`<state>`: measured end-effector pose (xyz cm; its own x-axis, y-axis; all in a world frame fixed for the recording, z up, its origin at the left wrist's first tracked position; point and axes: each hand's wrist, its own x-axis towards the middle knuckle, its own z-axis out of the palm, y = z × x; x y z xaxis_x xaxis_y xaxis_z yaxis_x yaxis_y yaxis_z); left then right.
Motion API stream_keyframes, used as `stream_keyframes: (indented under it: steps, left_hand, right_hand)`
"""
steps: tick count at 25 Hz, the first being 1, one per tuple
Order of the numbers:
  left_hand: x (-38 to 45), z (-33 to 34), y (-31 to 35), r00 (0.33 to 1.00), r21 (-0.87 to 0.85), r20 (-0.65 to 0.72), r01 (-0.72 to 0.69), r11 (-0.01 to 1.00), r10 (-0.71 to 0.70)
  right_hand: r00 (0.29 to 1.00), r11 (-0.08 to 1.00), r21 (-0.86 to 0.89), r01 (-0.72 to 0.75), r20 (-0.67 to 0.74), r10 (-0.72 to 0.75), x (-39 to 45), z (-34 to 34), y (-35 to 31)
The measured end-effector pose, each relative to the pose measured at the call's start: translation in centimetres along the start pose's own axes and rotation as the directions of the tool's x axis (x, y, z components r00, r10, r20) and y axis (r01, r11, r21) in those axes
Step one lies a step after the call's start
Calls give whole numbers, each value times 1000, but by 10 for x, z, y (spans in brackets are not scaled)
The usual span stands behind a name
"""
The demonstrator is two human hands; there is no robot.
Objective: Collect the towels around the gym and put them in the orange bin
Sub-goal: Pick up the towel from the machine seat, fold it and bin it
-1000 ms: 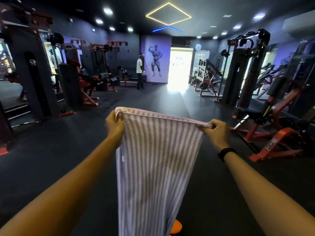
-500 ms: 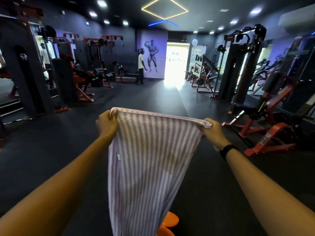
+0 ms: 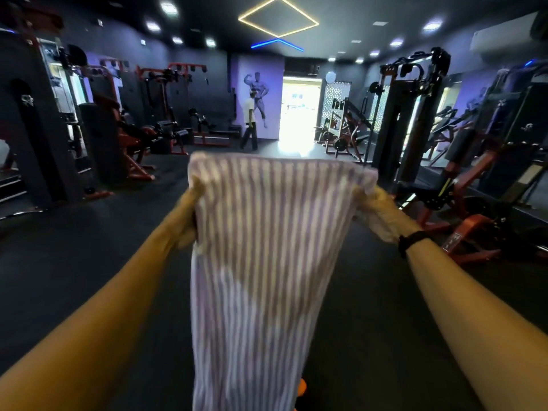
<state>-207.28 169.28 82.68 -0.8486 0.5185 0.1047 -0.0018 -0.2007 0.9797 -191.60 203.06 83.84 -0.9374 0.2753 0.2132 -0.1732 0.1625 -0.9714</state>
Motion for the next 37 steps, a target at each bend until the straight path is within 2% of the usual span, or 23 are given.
stream_keyframes:
  steps: [2, 3, 5, 6, 8, 9, 10, 11, 13, 14, 15, 17, 18, 19, 20, 22, 23, 26, 28, 29, 31, 33, 37]
  left_hand:
    - [-3, 3, -18, 982, 398, 170, 14, 917, -89]
    - [1, -1, -33, 968, 637, 200, -9, 771, -154]
    - [-1, -7, -46, 969, 760, 202, -63, 646, -143]
    - [0, -15, -46, 977, 674, 196, -73, 735, -83]
    - [-5, -22, -35, 999, 135, 51, 0, 991, -7]
    - [-6, -26, -34, 998, -41, 47, 48, 998, -46]
    - [-7, -27, -33, 990, 20, 93, 100, 995, -101]
    - [-11, -30, -40, 962, 291, 192, 133, 947, -194]
    - [-19, -31, -52, 879, 724, 276, 75, 685, -388]
    - [-17, -31, -55, 895, 767, 255, 43, 640, -366]
    - [-16, -31, -56, 923, 693, 252, 37, 720, -290]
    - [-19, -29, -53, 982, 209, 139, 94, 973, -125]
    - [-18, -27, -52, 986, 11, 122, 117, 993, -118]
    - [-16, -26, -51, 978, 12, 166, 125, 992, -125]
    - [-18, -23, -56, 958, 242, 221, 127, 962, -182]
    - [-18, -20, -65, 924, 675, 276, 10, 738, -265]
    - [-18, -20, -66, 923, 716, 292, -36, 697, -252]
    - [-21, -19, -55, 963, 442, 230, 22, 897, -137]
    - [-20, -16, -47, 992, 54, 103, 68, 996, -73]
    - [-18, -13, -42, 992, 16, 102, 79, 997, -80]
    - [-14, -7, -39, 979, 225, 174, 70, 972, -111]
    - [-13, -6, -42, 994, 283, 90, 38, 958, -66]
    - [-15, -12, -54, 974, 179, -228, 29, 983, 12]
  right_hand:
    - [975, 985, -124, -119, 174, 140, -7, 21, 15]
    - [947, 962, -227, -154, 243, 209, -12, 33, 26]
    - [949, 960, -242, -141, 244, 201, -18, 46, 36]
    - [968, 975, -197, -105, 204, 145, -18, 46, 32]
    - [999, 999, 51, 6, 49, -8, -12, 35, 24]
    - [1000, 983, 182, 27, -5, -27, -7, 32, 20]
    - [999, 975, 223, 9, 37, -18, -5, 32, 22]
    - [991, 991, 124, -54, 131, 38, -8, 37, 28]
    - [925, 900, -419, -123, 279, 256, -22, 52, 54]
    - [924, 799, -596, -76, 258, 280, -22, 51, 62]
    - [950, 738, -673, -51, 196, 244, -18, 46, 63]
    - [998, 854, -518, -37, 19, 54, -10, 38, 44]
    - [996, 964, -264, -22, -90, -1, -3, 30, 34]
    - [990, 998, -39, -44, -133, 38, 1, 26, 27]
    - [991, 995, 23, -92, -97, 94, -1, 26, 27]
    - [956, 897, -355, -261, 35, 292, -15, 29, 44]
    - [933, 815, -507, -281, 56, 356, -20, 29, 52]
    - [970, 885, -397, -244, -79, 232, -18, 19, 41]
    - [979, 996, 43, -79, -185, 86, -9, 10, 22]
    - [988, 975, 217, -52, -134, 82, -7, 11, 18]
    - [976, 962, 168, -217, 63, 210, -17, 33, 24]
    - [949, 957, -6, -291, 128, 289, -24, 47, 35]
    - [981, 988, 135, -75, -167, 98, -8, 31, 8]
